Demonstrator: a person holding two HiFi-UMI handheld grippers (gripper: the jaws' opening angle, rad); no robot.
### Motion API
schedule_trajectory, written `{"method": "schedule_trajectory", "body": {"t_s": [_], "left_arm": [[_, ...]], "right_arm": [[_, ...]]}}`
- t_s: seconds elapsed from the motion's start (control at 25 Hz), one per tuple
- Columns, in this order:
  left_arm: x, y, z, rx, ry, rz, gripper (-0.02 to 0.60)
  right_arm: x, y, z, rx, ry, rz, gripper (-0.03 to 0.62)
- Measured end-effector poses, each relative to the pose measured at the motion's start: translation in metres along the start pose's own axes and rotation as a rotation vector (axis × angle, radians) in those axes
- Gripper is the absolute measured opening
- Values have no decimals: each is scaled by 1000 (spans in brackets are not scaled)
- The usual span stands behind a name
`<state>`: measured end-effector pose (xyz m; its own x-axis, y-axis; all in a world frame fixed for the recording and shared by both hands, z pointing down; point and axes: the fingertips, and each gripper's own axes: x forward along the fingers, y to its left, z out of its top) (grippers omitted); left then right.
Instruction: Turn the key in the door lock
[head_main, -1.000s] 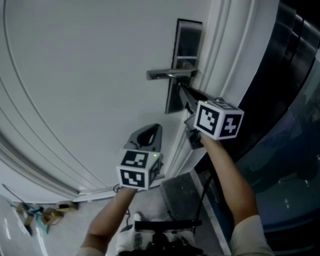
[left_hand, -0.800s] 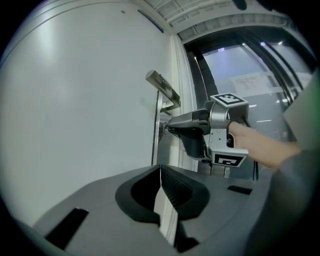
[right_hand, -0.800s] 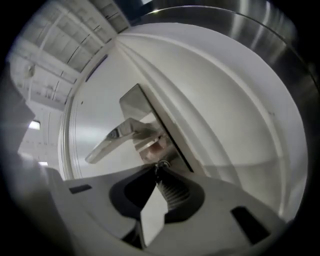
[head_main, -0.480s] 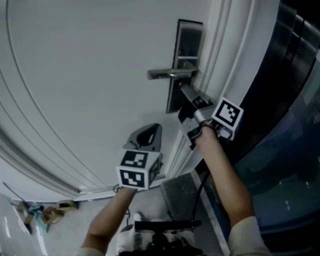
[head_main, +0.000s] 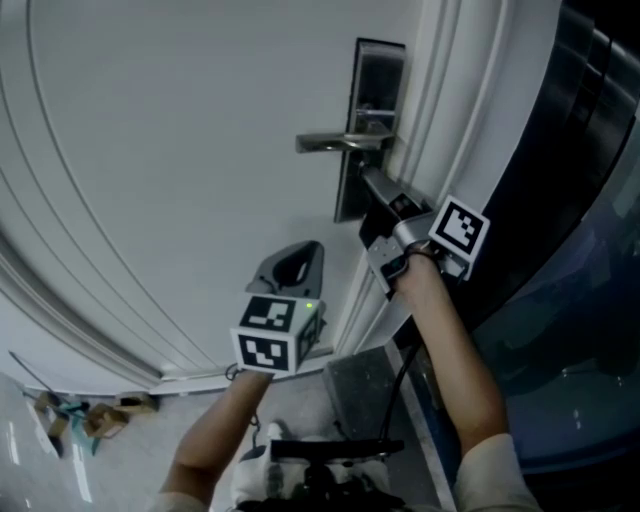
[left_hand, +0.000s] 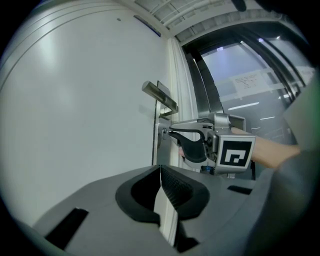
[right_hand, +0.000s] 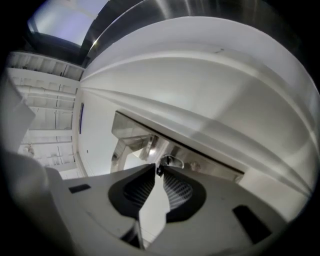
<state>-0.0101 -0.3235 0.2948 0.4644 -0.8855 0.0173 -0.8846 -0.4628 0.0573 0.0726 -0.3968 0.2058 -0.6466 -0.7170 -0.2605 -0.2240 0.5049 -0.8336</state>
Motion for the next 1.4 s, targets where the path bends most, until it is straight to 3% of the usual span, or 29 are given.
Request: {"method": "schedule_trajectory", "body": {"t_s": [0.32, 0.44, 0.64, 0.96, 1.4], "left_arm": [[-14, -17, 0, 22, 0, 46, 15], [-24, -26, -7, 29, 15, 70, 15], [-45, -34, -20, 28, 24, 97, 15], [-98, -30, -32, 36, 34, 118, 15], [-201, -25, -45, 48, 25, 93, 15]], "right_arm": [[-40, 35, -46, -352, 162, 92, 60], [-57, 34, -66, -468, 201, 81, 11], [-78, 35, -101, -616, 241, 96, 9], [-112, 46, -174, -936, 238, 26, 8], [-150, 80, -263, -1083, 179, -96, 8]]}}
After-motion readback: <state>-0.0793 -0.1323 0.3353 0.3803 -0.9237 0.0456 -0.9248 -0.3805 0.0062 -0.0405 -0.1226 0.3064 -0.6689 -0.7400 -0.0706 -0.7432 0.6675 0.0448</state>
